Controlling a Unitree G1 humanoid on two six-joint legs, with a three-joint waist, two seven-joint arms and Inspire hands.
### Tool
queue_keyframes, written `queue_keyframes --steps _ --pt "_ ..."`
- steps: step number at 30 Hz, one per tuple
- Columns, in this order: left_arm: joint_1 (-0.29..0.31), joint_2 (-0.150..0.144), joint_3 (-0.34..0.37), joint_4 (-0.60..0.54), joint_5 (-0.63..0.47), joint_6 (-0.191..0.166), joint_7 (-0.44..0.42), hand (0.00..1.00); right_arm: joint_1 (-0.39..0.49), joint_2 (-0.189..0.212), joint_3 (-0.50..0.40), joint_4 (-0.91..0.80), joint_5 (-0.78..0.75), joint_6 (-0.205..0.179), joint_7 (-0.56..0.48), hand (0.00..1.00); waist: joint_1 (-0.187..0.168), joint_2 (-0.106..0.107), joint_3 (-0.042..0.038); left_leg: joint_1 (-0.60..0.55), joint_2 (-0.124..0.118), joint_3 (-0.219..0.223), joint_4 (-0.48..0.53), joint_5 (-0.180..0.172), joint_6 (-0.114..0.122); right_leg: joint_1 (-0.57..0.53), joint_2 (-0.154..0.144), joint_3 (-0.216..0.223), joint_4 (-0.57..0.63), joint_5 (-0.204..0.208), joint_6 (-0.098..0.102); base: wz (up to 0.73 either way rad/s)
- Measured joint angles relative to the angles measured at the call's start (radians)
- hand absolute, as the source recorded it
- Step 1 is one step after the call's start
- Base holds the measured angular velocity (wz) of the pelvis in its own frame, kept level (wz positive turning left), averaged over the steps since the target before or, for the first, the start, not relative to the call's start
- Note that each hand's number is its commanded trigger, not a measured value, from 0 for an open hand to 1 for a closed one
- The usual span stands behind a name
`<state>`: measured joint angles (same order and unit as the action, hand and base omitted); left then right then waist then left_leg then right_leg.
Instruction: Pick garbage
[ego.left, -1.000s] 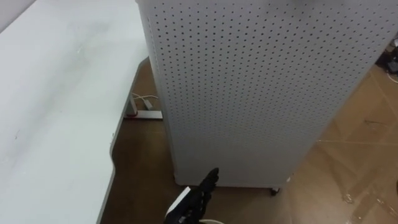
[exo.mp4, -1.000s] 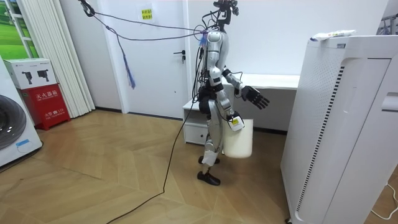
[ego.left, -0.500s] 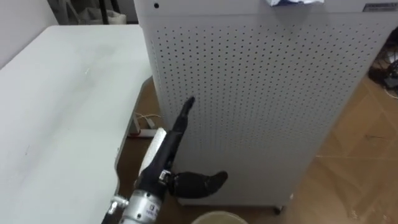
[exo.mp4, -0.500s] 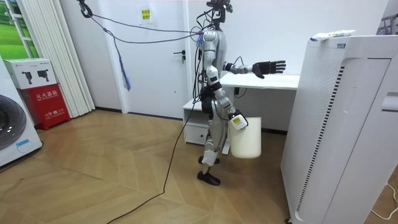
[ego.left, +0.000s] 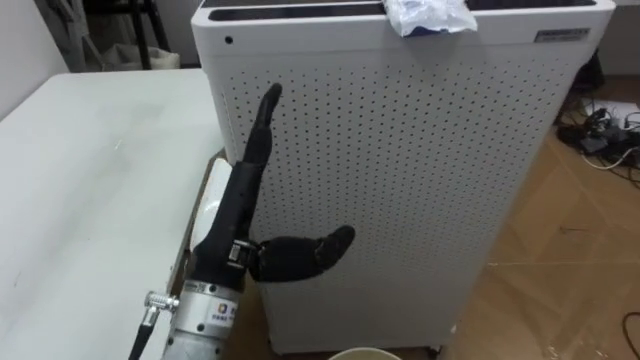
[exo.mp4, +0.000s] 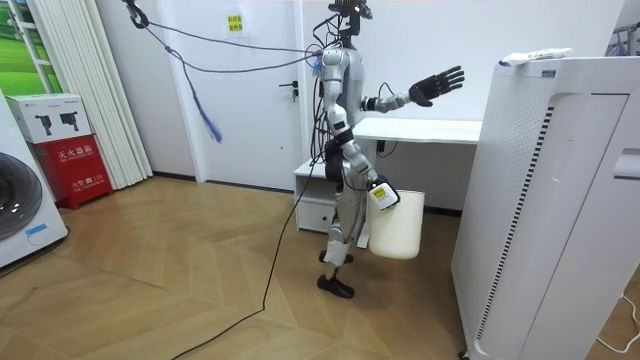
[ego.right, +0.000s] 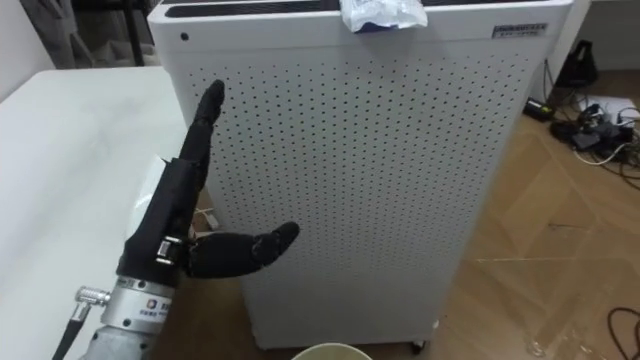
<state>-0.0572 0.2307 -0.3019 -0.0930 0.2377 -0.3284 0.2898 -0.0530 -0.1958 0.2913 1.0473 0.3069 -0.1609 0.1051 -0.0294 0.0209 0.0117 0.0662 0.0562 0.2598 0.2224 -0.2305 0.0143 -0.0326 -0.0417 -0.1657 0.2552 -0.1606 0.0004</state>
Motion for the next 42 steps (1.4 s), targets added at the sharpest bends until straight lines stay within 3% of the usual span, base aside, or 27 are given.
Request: queue_keyframes --steps 6,11,13,14,16,18,20,22,23,25,26,28,29,30,31,33,36,38,41,42 --pt "0.000 0.001 0.005 0.000 0.085 -0.001 0.058 0.00 0.005 0.001 0.000 0.000 0.000 0.000 -0.004 1.00 -0.019 0.008 0.0034 0.004 0.008 0.001 0.006 -0.004 -0.010 -0.003 0.007 0.004 0.003 0.002 -0.004 -0.02" --pt "0.000 0.004 0.025 0.000 0.128 -0.008 0.104 0.00 0.020 -0.002 0.001 0.000 -0.005 0.000 -0.001 1.00 -0.015 0.016 0.0112 -0.005 0.044 0.029 0.088 -0.048 -0.030 -0.017 0.024 -0.003 0.057 -0.019 -0.025 -0.23" --pt "0.000 0.013 0.027 0.001 0.128 -0.011 0.131 0.00 0.025 -0.001 0.001 0.000 -0.006 0.001 -0.002 1.00 -0.018 0.014 0.0173 -0.030 0.072 0.036 0.198 -0.092 -0.046 -0.047 0.026 -0.002 0.146 -0.074 -0.042 -0.26" --pt "0.000 0.015 0.028 0.001 0.128 -0.013 0.134 0.00 0.026 -0.002 0.001 0.000 -0.006 0.001 -0.002 1.00 -0.018 0.011 0.0172 -0.042 0.073 0.036 0.236 -0.097 -0.050 -0.054 0.026 0.001 0.167 -0.089 -0.045 -0.23" --pt "0.000 0.017 0.028 0.001 0.144 -0.026 0.143 0.00 0.032 -0.014 0.001 0.003 -0.007 0.001 0.001 1.00 -0.017 0.012 0.0201 -0.106 0.114 0.020 0.444 -0.091 -0.051 -0.054 0.032 0.020 0.223 -0.125 -0.062 -0.31" --pt "-0.001 0.021 0.033 0.004 0.182 -0.045 0.156 0.00 0.034 -0.022 0.001 0.005 -0.015 0.001 -0.001 1.00 -0.017 0.018 0.0189 -0.157 0.139 -0.020 0.584 -0.061 -0.056 -0.053 0.051 0.041 0.263 -0.149 -0.079 -0.36" --pt "-0.001 0.022 0.034 0.009 0.197 -0.063 0.166 0.00 0.038 -0.031 0.001 0.005 -0.017 -0.002 -0.002 1.00 -0.018 0.015 0.0203 -0.226 0.143 -0.077 0.706 0.006 -0.056 -0.046 0.064 0.064 0.288 -0.164 -0.093 -0.27" --pt "-0.001 0.017 0.030 0.023 0.237 -0.073 0.180 0.00 0.039 -0.046 -0.003 0.005 -0.018 -0.001 -0.013 1.00 -0.021 0.018 0.0182 -0.302 0.101 -0.132 0.719 0.008 -0.046 -0.040 0.061 0.087 0.287 -0.168 -0.098 -0.18" --pt "-0.002 0.017 0.030 0.024 0.238 -0.076 0.182 0.00 0.038 -0.049 -0.003 0.005 -0.018 -0.001 -0.018 1.00 -0.020 0.016 0.0194 -0.317 0.088 -0.135 0.694 0.005 -0.042 -0.039 0.057 0.093 0.286 -0.169 -0.099 -0.30" --pt "-0.001 0.017 0.042 0.035 0.252 -0.081 0.206 0.00 0.039 -0.064 -0.007 0.009 -0.022 -0.001 -0.031 1.00 -0.009 0.005 0.0194 -0.356 0.044 -0.136 0.509 0.010 -0.051 -0.036 0.046 0.116 0.278 -0.170 -0.102 -0.40" --pt "-0.002 0.017 0.049 0.035 0.257 -0.081 0.210 0.00 0.040 -0.064 -0.007 0.011 -0.021 -0.001 -0.036 1.00 -0.006 0.002 0.0190 -0.356 0.034 -0.140 0.444 0.018 -0.058 -0.037 0.047 0.126 0.276 -0.172 -0.102 -0.41" --pt "-0.006 0.021 0.076 0.034 0.300 -0.083 0.229 0.00 0.045 -0.066 -0.008 0.011 -0.020 0.001 -0.045 1.00 -0.003 0.001 0.0155 -0.352 0.004 -0.183 0.231 0.068 -0.067 -0.020 0.049 0.136 0.252 -0.177 -0.096 -0.25" --pt "-0.007 0.020 0.082 0.033 0.313 -0.085 0.231 0.00 0.049 -0.067 -0.008 0.011 -0.020 0.001 -0.049 1.00 -0.001 0.000 0.0123 -0.349 0.001 -0.188 0.195 0.083 -0.063 -0.019 0.049 0.139 0.246 -0.179 -0.092 -0.18" --pt "-0.007 0.021 0.099 0.021 0.349 -0.088 0.238 0.00 0.056 -0.069 -0.009 0.011 -0.020 0.002 -0.052 1.00 0.008 -0.003 0.0031 -0.338 -0.003 -0.186 0.148 0.130 -0.057 -0.015 0.049 0.152 0.243 -0.189 -0.085 -0.24" --pt "-0.009 0.027 0.107 0.010 0.373 -0.092 0.261 0.00 0.057 -0.072 -0.009 0.010 -0.020 0.010 -0.052 1.00 0.011 0.000 -0.0011 -0.322 -0.016 -0.191 0.137 0.161 -0.043 0.001 0.043 0.159 0.231 -0.197 -0.074 -0.25" --pt "-0.013 0.037 0.107 0.002 0.398 -0.095 0.290 0.00 0.059 -0.073 -0.007 0.009 -0.020 0.020 -0.053 1.00 0.021 -0.003 -0.0046 -0.307 -0.029 -0.184 0.156 0.178 -0.019 0.027 0.027 0.150 0.204 -0.205 -0.058 -0.16" --pt "-0.023 0.042 0.109 -0.025 0.408 -0.095 0.300 0.00 0.063 -0.072 -0.008 0.002 -0.016 0.022 -0.050 1.00 0.032 -0.022 -0.0054 -0.299 -0.070 -0.180 0.169 0.138 0.002 0.057 -0.014 0.131 0.175 -0.217 -0.030 0.01" --pt "-0.040 0.048 0.113 -0.026 0.412 -0.095 0.313 0.00 0.058 -0.072 -0.009 -0.004 -0.017 0.029 -0.050 1.00 0.042 -0.019 -0.0070 -0.299 -0.084 -0.179 0.197 0.102 0.015 0.071 -0.036 0.113 0.179 -0.227 -0.012 0.00" --pt "-0.078 0.064 0.114 -0.027 0.415 -0.097 0.330 0.00 0.051 -0.063 -0.006 -0.008 -0.020 0.031 -0.050 1.00 0.065 -0.015 -0.0047 -0.271 -0.095 -0.157 0.230 0.051 0.039 0.061 -0.069 0.091 0.284 -0.229 -0.002 -0.03" --pt "-0.086 0.065 0.115 -0.027 0.415 -0.101 0.339 0.00 0.051 -0.062 -0.002 -0.011 -0.019 0.031 -0.047 1.00 0.066 -0.010 -0.0057 -0.260 -0.101 -0.157 0.243 0.030 0.048 0.060 -0.083 0.074 0.321 -0.223 0.010 0.00"
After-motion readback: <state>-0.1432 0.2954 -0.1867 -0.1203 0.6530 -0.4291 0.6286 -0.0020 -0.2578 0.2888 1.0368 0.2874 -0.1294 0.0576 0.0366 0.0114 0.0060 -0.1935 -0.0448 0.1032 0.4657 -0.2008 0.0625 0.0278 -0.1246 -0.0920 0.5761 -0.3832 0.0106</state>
